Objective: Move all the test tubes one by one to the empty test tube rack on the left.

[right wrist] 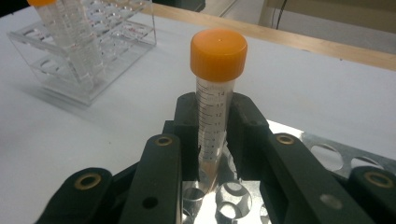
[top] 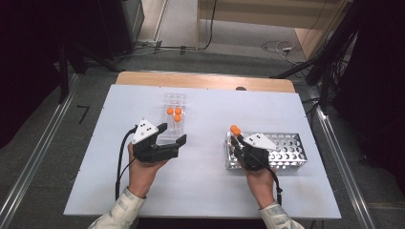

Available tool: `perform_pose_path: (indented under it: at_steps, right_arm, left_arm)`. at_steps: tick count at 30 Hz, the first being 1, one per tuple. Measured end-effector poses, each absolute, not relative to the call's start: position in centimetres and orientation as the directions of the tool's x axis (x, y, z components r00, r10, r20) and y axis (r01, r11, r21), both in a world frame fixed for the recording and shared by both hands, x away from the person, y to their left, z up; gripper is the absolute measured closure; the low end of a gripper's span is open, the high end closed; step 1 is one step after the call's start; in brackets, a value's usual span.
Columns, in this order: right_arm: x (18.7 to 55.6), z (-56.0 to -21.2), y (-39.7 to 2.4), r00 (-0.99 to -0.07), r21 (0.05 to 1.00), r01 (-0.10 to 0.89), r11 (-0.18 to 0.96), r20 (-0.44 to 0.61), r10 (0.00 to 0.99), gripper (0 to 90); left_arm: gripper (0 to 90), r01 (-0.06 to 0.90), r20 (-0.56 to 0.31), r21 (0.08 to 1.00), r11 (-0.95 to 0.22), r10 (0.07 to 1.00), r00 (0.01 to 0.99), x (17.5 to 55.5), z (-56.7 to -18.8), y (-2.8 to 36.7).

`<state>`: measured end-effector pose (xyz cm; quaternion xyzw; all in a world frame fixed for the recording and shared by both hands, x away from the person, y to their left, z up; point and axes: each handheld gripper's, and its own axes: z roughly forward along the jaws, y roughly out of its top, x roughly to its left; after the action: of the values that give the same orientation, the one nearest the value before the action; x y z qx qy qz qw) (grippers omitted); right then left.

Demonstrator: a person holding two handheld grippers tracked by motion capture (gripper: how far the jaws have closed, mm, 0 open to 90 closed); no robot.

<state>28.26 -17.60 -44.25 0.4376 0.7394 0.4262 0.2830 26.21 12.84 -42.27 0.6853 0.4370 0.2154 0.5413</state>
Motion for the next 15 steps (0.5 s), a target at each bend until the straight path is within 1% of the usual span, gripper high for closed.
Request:
perform_pose_path:
  at_steps: [15]
  right_arm:
    - [27.4,-40.9,-18.3,-0.475,0.919,0.344,0.195,-0.009,0.880,72.6]
  left_arm:
    - [19.7,0.369,-0.181,0.929,-0.031,0.832,0.525,26.2,-42.2,12.9]
